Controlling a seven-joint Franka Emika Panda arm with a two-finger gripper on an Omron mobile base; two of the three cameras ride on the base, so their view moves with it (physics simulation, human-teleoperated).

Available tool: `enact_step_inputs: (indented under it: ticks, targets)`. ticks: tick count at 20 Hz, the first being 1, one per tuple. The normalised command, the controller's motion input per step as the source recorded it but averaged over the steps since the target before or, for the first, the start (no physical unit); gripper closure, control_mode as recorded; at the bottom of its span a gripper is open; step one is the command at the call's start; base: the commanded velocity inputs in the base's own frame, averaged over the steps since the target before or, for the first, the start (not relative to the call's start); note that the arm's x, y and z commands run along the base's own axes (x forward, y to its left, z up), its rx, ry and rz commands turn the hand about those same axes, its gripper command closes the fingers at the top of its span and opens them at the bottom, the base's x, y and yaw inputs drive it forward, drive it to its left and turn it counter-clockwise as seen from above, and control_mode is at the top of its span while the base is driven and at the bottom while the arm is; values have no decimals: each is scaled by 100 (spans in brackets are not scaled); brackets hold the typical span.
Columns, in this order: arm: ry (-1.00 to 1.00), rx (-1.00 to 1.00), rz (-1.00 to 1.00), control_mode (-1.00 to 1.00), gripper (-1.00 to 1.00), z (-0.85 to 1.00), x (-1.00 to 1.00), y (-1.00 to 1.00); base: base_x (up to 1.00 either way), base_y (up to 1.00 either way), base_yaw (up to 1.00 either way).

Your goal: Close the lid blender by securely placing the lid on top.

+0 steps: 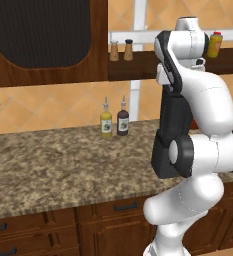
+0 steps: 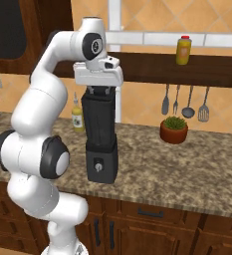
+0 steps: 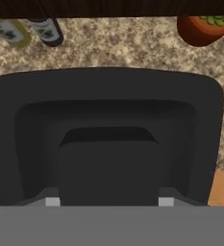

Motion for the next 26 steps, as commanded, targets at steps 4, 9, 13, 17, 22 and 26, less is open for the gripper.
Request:
enact_step_inputs:
  ticks: [4, 9, 13, 17, 22, 26]
  targets:
    - [3, -4, 0, -100, 100, -36, -10, 0, 0, 0, 0]
    - [0, 0, 0, -100, 100, -3, 0, 0, 0, 0, 0]
    - [0, 0, 0, -100, 100, -2, 0, 0, 0, 0, 0]
    - [0, -9, 0, -100, 100, -42, 0, 0, 0, 0, 0]
    - [4, -7, 0, -100, 100, -45, 0, 0, 0, 0, 0]
    - [0, 1, 0, -100, 100, -33, 0, 0, 0, 0, 0]
